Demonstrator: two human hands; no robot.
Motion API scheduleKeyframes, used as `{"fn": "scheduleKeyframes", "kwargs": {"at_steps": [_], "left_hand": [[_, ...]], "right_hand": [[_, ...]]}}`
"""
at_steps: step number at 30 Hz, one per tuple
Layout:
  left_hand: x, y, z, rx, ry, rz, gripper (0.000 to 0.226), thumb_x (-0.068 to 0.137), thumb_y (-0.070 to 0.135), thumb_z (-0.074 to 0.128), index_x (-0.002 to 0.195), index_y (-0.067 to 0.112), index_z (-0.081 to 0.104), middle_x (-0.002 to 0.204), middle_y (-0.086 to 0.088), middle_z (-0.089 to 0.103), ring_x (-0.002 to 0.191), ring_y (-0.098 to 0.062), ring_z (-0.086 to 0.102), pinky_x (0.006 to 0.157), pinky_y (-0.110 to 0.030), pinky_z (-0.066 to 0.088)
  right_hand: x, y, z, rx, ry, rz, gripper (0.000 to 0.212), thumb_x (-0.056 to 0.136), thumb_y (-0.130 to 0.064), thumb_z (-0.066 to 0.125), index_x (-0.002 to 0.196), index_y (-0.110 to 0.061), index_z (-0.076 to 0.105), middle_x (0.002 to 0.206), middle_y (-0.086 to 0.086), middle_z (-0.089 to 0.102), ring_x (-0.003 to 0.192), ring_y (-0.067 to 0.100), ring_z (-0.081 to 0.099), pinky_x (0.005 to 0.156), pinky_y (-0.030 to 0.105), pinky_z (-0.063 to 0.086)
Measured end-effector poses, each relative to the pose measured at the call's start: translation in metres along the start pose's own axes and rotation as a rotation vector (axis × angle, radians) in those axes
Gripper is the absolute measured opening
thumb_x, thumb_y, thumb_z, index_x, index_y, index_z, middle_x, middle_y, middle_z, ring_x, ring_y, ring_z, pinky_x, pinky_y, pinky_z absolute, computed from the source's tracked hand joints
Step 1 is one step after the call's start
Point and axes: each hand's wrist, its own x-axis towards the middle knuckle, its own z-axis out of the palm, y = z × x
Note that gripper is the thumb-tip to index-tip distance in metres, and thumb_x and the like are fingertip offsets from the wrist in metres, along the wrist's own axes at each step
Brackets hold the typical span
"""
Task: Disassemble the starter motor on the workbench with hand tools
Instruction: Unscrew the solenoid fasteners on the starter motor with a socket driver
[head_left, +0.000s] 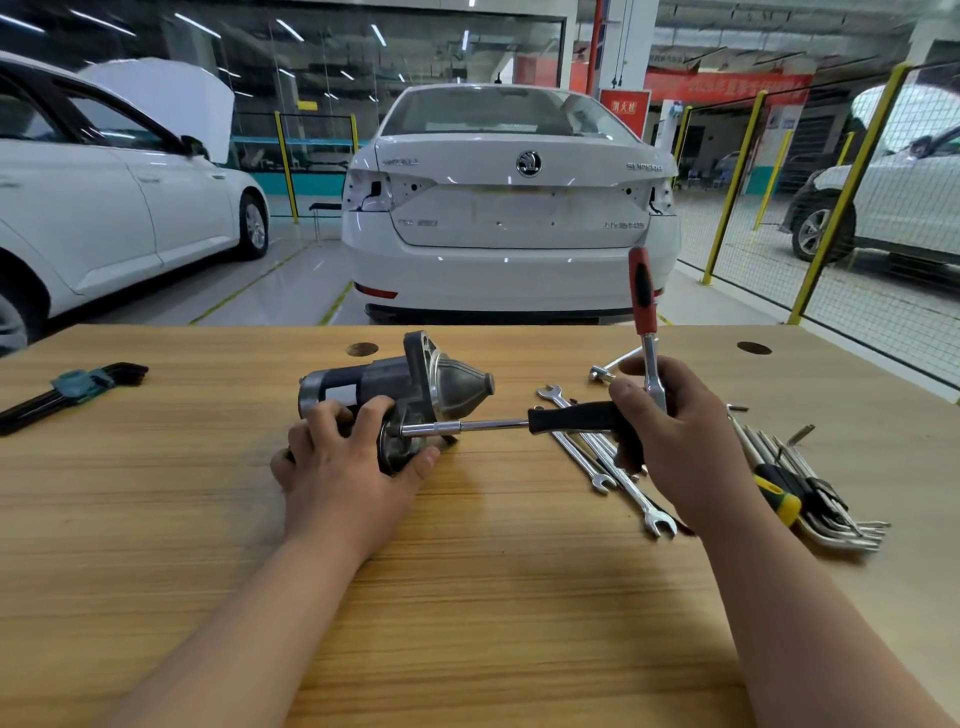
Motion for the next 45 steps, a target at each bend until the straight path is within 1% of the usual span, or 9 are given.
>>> {"fn": "scheduleKeyframes", "kwargs": {"at_steps": [13, 17, 21, 26, 30, 32, 36, 41, 45], "left_hand": [[0.0, -0.001, 0.001, -0.018, -0.006, 0.004, 0.073, 0.066, 0.086, 0.025, 0.125, 0.042, 0.029, 0.116, 0.003, 0.018, 0.109, -0.021, 0.021, 0.097, -0.048, 0.025], [-0.001, 0.0, 0.0, -0.02, -0.003, 0.006, 0.077, 0.064, 0.087, 0.02, 0.125, 0.042, 0.03, 0.115, 0.003, 0.018, 0.11, -0.021, 0.021, 0.097, -0.048, 0.024], [-0.001, -0.002, 0.0, -0.016, -0.003, 0.013, 0.077, 0.064, 0.087, 0.018, 0.125, 0.042, 0.028, 0.115, 0.004, 0.017, 0.11, -0.021, 0.021, 0.097, -0.048, 0.024], [-0.001, -0.003, 0.001, -0.013, -0.001, 0.011, 0.074, 0.063, 0.088, 0.018, 0.123, 0.044, 0.025, 0.115, 0.004, 0.017, 0.109, -0.02, 0.02, 0.097, -0.047, 0.024], [0.0, -0.003, 0.002, -0.005, -0.006, 0.013, 0.07, 0.068, 0.085, 0.026, 0.125, 0.043, 0.026, 0.117, 0.003, 0.017, 0.111, -0.022, 0.022, 0.097, -0.048, 0.024], [0.0, -0.002, 0.001, -0.009, -0.006, 0.017, 0.068, 0.069, 0.083, 0.029, 0.124, 0.043, 0.026, 0.116, 0.003, 0.017, 0.111, -0.022, 0.022, 0.097, -0.048, 0.024], [0.0, -0.001, 0.001, -0.011, -0.011, 0.021, 0.067, 0.069, 0.082, 0.03, 0.123, 0.042, 0.025, 0.116, 0.003, 0.016, 0.111, -0.023, 0.021, 0.097, -0.048, 0.024], [0.0, -0.001, 0.001, -0.026, 0.004, 0.016, 0.07, 0.067, 0.084, 0.03, 0.123, 0.042, 0.024, 0.116, 0.004, 0.016, 0.112, -0.02, 0.019, 0.098, -0.049, 0.024], [0.0, -0.002, 0.001, -0.032, 0.014, 0.011, 0.077, 0.062, 0.088, 0.021, 0.123, 0.042, 0.021, 0.117, 0.005, 0.017, 0.111, -0.019, 0.02, 0.097, -0.048, 0.025]], "right_hand": [[0.001, 0.013, 0.002, 0.696, -0.14, 0.27, 0.043, 0.092, 0.014, 0.049, 0.118, -0.019, 0.06, 0.087, 0.006, 0.07, 0.085, 0.021, 0.071, 0.085, 0.035, 0.06], [0.002, 0.016, 0.001, 0.765, -0.148, 0.292, 0.043, 0.091, 0.013, 0.049, 0.119, -0.017, 0.061, 0.1, 0.011, 0.072, 0.097, 0.028, 0.071, 0.083, 0.035, 0.06], [-0.001, 0.017, 0.008, 0.42, -0.066, 0.214, 0.021, 0.098, -0.009, 0.054, 0.113, -0.022, 0.063, 0.097, 0.011, 0.075, 0.092, 0.025, 0.074, 0.078, 0.039, 0.06], [0.001, 0.018, 0.009, -0.048, 0.062, 0.07, 0.012, 0.1, -0.033, 0.053, 0.102, -0.027, 0.063, 0.067, -0.003, 0.061, 0.047, 0.002, 0.057, 0.044, 0.016, 0.044], [0.002, 0.021, 0.007, -0.15, 0.05, 0.028, 0.018, 0.1, -0.037, 0.05, 0.092, -0.026, 0.063, 0.057, -0.012, 0.05, 0.054, 0.006, 0.046, 0.052, 0.02, 0.034], [0.001, 0.02, 0.006, -0.132, 0.039, 0.04, 0.018, 0.1, -0.035, 0.052, 0.103, -0.023, 0.064, 0.064, -0.011, 0.052, 0.055, 0.002, 0.048, 0.052, 0.018, 0.036], [-0.003, 0.018, 0.003, 0.052, -0.016, 0.094, 0.026, 0.098, -0.026, 0.059, 0.124, -0.027, 0.059, 0.081, -0.003, 0.06, 0.056, 0.002, 0.059, 0.055, 0.016, 0.048], [-0.003, 0.019, 0.003, 0.243, -0.044, 0.079, 0.033, 0.097, -0.014, 0.06, 0.115, -0.04, 0.058, 0.088, -0.004, 0.066, 0.076, 0.005, 0.069, 0.07, 0.019, 0.054], [0.003, 0.022, 0.002, 0.678, -0.159, 0.224, 0.035, 0.094, 0.008, 0.049, 0.119, -0.014, 0.057, 0.089, 0.005, 0.067, 0.087, 0.017, 0.072, 0.079, 0.025, 0.056]]}}
